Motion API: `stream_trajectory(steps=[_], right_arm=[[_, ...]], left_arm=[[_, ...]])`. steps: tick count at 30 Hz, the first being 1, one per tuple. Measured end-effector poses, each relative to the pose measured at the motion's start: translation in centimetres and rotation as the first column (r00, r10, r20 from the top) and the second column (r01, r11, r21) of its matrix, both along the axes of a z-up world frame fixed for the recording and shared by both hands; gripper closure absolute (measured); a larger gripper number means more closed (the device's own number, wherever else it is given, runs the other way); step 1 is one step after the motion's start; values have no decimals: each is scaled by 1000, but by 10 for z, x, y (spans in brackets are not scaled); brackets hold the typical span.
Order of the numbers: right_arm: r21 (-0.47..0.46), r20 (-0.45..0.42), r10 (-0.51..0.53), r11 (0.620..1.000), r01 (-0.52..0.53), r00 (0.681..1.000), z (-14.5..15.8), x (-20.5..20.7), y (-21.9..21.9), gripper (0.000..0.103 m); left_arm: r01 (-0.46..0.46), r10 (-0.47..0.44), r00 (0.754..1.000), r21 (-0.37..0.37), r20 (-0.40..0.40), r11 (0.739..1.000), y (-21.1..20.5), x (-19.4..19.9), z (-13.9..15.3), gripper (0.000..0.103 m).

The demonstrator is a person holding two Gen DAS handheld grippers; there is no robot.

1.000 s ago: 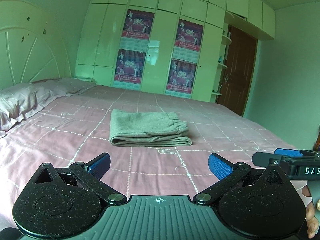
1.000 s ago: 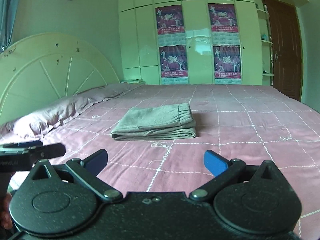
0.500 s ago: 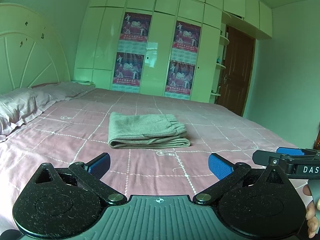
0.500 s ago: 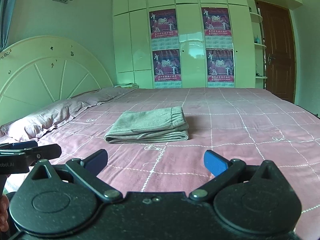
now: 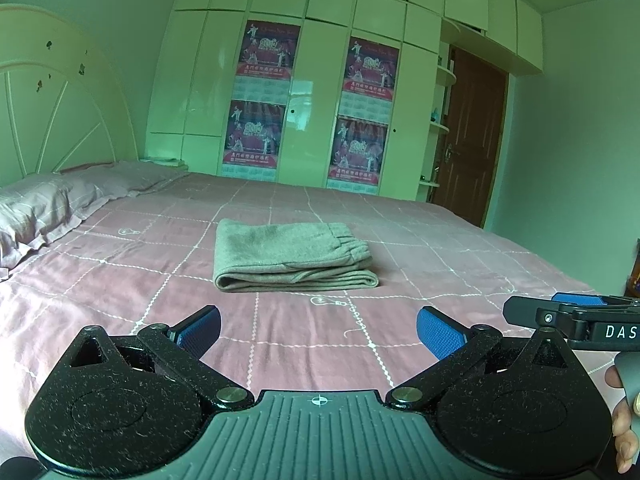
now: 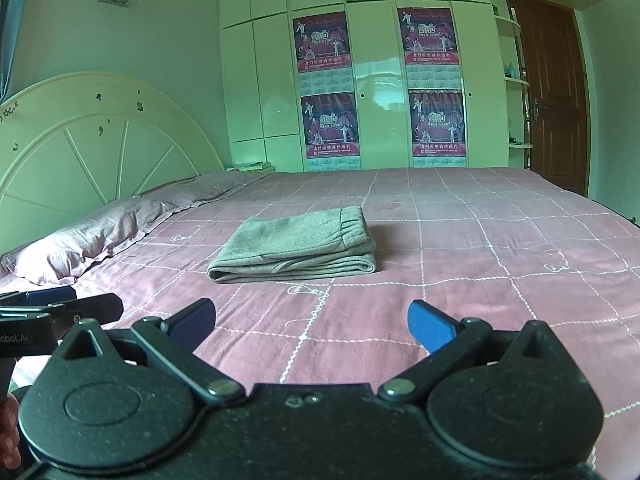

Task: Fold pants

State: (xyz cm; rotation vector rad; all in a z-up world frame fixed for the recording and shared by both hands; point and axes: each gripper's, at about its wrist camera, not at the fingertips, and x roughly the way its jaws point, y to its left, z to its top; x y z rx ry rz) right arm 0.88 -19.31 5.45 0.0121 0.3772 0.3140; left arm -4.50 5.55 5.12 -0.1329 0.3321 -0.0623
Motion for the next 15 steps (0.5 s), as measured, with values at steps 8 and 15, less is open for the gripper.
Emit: stream_trajectory(steps=[8, 15], right_arm=[[4, -5, -2, 1000, 2, 1000, 0, 0, 1, 6], [3, -6, -3, 1000, 3, 1000, 0, 0, 1, 6]], left_arm=[[9, -9, 1000, 3, 0, 1000, -2, -1, -2, 0], [12, -12, 1000, 6, -2, 1000, -2, -1, -2, 0]])
